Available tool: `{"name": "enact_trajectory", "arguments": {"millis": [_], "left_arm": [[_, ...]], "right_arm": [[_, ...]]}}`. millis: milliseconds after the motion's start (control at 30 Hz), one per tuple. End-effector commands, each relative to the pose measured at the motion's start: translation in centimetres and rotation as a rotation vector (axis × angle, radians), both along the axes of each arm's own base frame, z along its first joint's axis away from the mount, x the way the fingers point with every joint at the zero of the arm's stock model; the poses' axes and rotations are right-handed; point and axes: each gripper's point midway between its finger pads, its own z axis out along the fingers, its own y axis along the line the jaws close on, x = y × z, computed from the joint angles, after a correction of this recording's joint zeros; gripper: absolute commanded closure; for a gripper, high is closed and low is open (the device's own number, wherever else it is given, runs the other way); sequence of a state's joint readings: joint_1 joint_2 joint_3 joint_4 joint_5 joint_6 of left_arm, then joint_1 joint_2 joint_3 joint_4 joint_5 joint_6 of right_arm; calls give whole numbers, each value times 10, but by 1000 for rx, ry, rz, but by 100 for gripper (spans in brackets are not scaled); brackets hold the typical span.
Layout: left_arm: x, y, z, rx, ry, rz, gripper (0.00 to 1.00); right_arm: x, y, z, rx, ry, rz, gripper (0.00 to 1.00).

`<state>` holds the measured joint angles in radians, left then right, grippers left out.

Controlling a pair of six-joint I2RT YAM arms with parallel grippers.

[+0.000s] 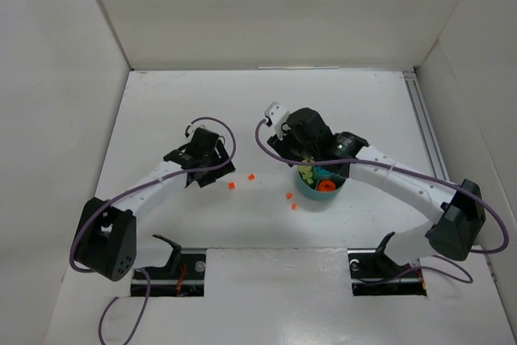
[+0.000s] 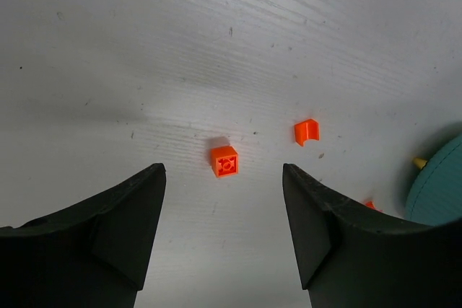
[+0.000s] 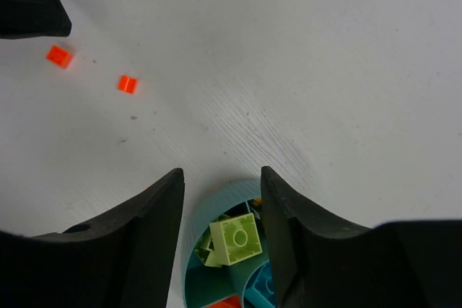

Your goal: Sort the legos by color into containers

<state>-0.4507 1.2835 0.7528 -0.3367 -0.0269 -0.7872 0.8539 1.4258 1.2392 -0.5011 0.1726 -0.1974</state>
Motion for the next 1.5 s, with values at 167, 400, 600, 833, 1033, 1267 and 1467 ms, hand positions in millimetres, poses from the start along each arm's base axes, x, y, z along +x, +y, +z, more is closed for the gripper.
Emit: {"name": "enact_trajectory", "arguments": {"millis": [167,400,600,833,1033,1267,1467], "left_arm": [[-9,7,-15,77,10,15,41],[-9,-10,-20,41,-5,-41,50],[-9,-12,-30,94,15,-44,55],[-9,-18,-41,151,47,-60,59],[-9,-19,-41,160,50,-56,70],[-14,-25,-35,166,51,-73,88],[-10,-56,-7,179,-48,-164,96]], "right_arm": [[0,6,20,141,-60,0,48],[1,-38,26,116,-94,-156,28],[1,-75,14,103,-69,-242,16],[-6,-112,22,110,-89,-342,1],[-10,-142,26,121,-113,-414,1],[-13,-165,28,108,-122,-474,1],[-18,-194,34,84,-159,-577,1]]}}
